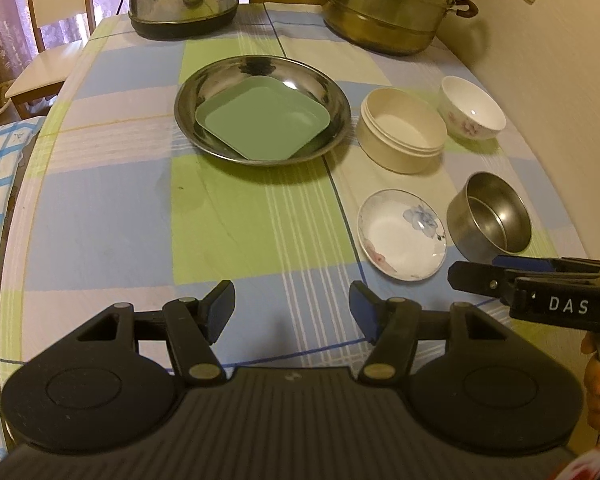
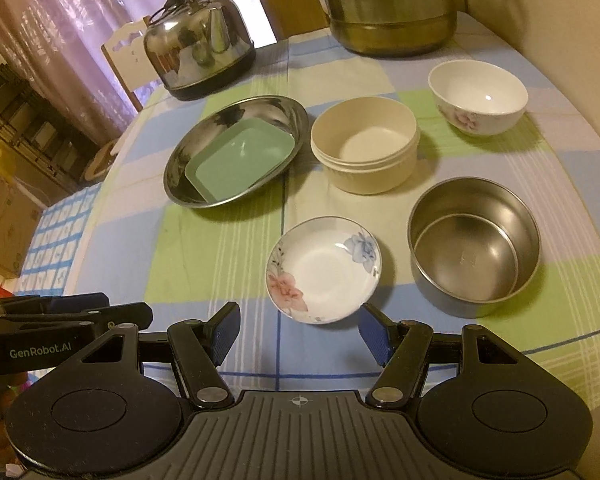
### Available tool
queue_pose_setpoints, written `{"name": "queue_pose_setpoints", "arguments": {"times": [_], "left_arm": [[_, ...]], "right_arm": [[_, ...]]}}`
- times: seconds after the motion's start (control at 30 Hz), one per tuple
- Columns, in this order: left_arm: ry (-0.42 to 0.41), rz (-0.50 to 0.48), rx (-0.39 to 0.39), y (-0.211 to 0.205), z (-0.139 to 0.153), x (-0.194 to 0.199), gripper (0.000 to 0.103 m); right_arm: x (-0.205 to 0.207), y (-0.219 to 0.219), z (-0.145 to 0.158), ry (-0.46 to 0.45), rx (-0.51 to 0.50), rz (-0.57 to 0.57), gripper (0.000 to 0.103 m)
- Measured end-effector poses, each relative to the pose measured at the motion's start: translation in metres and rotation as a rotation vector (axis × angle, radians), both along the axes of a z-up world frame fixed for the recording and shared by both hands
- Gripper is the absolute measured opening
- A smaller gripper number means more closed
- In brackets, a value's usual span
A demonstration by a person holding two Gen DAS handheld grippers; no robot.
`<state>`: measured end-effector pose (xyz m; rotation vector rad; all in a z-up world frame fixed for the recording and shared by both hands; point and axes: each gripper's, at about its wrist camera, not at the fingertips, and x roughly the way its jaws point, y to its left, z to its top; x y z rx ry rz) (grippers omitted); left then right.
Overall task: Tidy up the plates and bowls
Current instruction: 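Move the left tool to the white floral saucer and grip its rim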
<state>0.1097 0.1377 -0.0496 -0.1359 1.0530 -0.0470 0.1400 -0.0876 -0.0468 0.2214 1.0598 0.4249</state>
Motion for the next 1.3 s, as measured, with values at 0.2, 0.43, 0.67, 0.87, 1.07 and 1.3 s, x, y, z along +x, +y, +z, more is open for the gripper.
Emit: {"name": "queue_pose_setpoints", "arguments": {"times": [0.2, 0.43, 0.67, 0.87, 1.07, 1.3], "left_arm": [[0.005, -0.008, 0.005, -0.008, -0.002, -0.001, 0.061], [0.019, -0.025, 0.016, -0.015, -0.007, 0.001, 0.061], [0.028, -0.056, 0.028, -0.019, -0.012, 0.009, 0.061], [0.042, -0.089, 0.031, -0.023, -0.019, 0.019, 0.061], [0.057, -0.122, 0.029, -0.025, -0.025, 0.029, 0.061], [0.079, -0.159, 0.015, -0.025, -0.034, 0.04, 0.061]], "right_arm": [[-0.002, -0.008, -0.004, 0.013, -0.003, -0.007, 0.065], [-0.002, -0.013, -0.008, 0.023, -0.008, -0.016, 0.065], [0.001, -0.016, -0.012, 0.033, -0.012, -0.041, 0.065], [0.003, -0.02, -0.018, 0.053, -0.014, -0.076, 0.065], [0.007, -0.023, -0.025, 0.084, -0.017, -0.109, 0.065], [0.008, -0.022, -0.034, 0.106, -0.011, -0.142, 0.065]]}}
